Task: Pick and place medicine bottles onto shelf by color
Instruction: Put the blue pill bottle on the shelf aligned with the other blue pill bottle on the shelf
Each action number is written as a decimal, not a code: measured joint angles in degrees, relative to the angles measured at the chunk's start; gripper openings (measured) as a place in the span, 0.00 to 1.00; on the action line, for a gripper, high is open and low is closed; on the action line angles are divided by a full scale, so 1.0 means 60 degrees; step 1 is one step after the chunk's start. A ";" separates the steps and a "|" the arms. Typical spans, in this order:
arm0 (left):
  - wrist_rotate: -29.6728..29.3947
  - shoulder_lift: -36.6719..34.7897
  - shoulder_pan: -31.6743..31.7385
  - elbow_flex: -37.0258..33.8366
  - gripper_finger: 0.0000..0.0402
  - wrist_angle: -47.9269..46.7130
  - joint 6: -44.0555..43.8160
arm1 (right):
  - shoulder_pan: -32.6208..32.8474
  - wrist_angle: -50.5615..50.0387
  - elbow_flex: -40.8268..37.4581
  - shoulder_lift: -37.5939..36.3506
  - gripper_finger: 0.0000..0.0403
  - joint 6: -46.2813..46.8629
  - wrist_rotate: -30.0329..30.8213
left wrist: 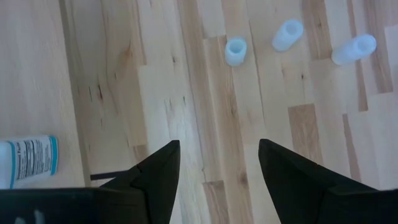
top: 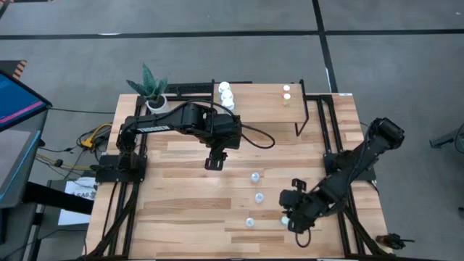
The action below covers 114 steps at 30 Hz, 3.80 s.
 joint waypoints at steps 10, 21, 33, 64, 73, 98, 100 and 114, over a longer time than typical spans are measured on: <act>0.0000 0.0000 0.0000 0.0000 0.51 0.0004 -0.0029 | 0.1223 -0.0001 0.0000 0.0000 0.41 0.0170 -0.0022; 0.0000 0.0000 0.0000 0.0000 0.51 0.0002 -0.0029 | 0.1192 -0.0081 0.0002 0.0162 0.52 0.1264 -0.0030; -0.0049 0.0000 0.0000 0.0000 0.51 0.0004 -0.0027 | 0.0947 -0.0003 -0.0113 0.0715 0.65 0.0700 -0.0242; -0.0178 0.0004 0.0000 0.0000 0.51 0.0011 -0.0026 | 0.0311 0.1150 -0.0095 0.2652 0.65 0.0693 -0.1459; -0.0178 0.0004 0.0000 0.0000 0.51 0.0017 -0.0024 | 0.0139 0.1229 -0.0095 0.2544 0.65 0.0770 -0.1494; -0.0175 0.0004 0.0000 0.0000 0.51 0.0036 -0.0022 | -0.0110 0.1222 -0.0095 0.2546 0.27 0.0446 -0.1646; -0.0171 0.0004 -0.0003 0.0000 0.51 0.0036 -0.0022 | -0.0168 0.1224 -0.0094 0.2546 0.26 0.0446 -0.1784; -0.0171 0.0004 -0.0004 0.0000 0.51 -0.0008 -0.0206 | -0.2155 -0.2792 0.2170 0.2559 0.26 -0.2262 -0.2381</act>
